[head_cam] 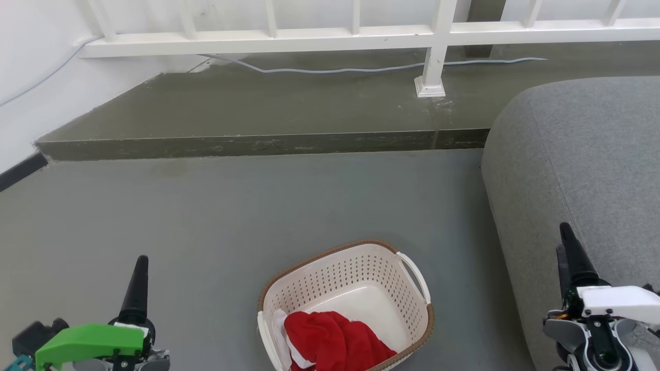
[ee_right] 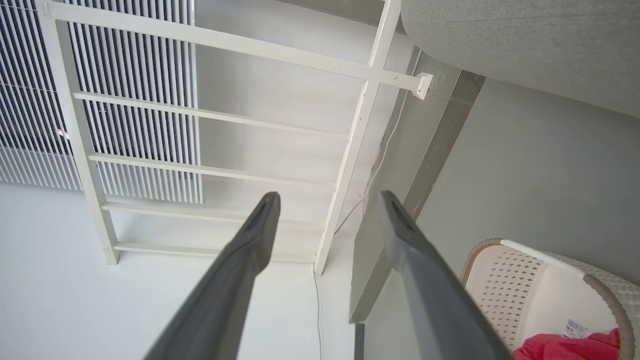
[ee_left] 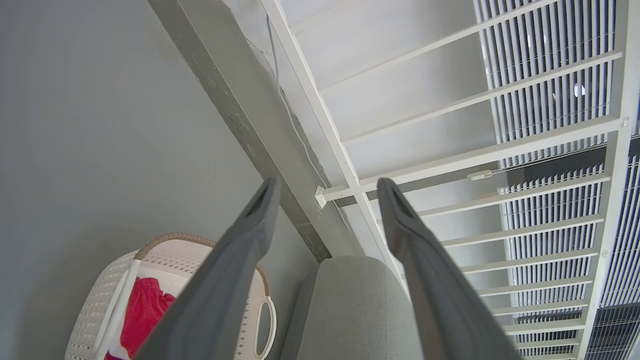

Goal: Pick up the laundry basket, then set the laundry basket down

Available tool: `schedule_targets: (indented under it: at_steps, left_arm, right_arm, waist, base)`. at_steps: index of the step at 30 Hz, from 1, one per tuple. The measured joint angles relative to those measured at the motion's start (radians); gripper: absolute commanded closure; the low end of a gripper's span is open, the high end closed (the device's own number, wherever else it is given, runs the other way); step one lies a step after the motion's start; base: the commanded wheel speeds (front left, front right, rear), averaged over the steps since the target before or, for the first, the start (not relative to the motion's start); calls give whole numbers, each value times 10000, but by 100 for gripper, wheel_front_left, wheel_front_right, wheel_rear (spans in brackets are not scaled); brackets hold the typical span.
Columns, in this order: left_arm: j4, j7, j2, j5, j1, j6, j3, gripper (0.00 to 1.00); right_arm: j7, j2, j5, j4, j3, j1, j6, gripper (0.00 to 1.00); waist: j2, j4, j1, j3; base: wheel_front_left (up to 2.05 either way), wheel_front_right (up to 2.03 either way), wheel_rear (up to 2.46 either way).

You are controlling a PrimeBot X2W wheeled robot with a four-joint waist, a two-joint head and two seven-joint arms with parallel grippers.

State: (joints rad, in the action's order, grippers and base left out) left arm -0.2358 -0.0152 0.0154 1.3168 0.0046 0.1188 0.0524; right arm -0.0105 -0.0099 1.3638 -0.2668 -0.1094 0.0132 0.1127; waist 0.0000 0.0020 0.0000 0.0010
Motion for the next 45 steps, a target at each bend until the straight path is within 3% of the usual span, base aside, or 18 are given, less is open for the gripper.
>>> schedule_targets:
  at_steps: [15, 45]
  left_arm:
    - [786, 525, 96, -3244, 22, -238, -543, 0]
    - [1542, 1572, 232, -8470, 400, -1202, -1553, 0]
  right_arm:
    - [506, -59, -3221, 627, 761, 167, -351, 0]
    - [1521, -192, -7676, 1453, 2142, 502, -1235, 0]
  waist:
    - [0, 3, 0, -13]
    - [0, -31, 0, 5]
  base:
    - [0, 0, 0]
    - [0, 0, 0]
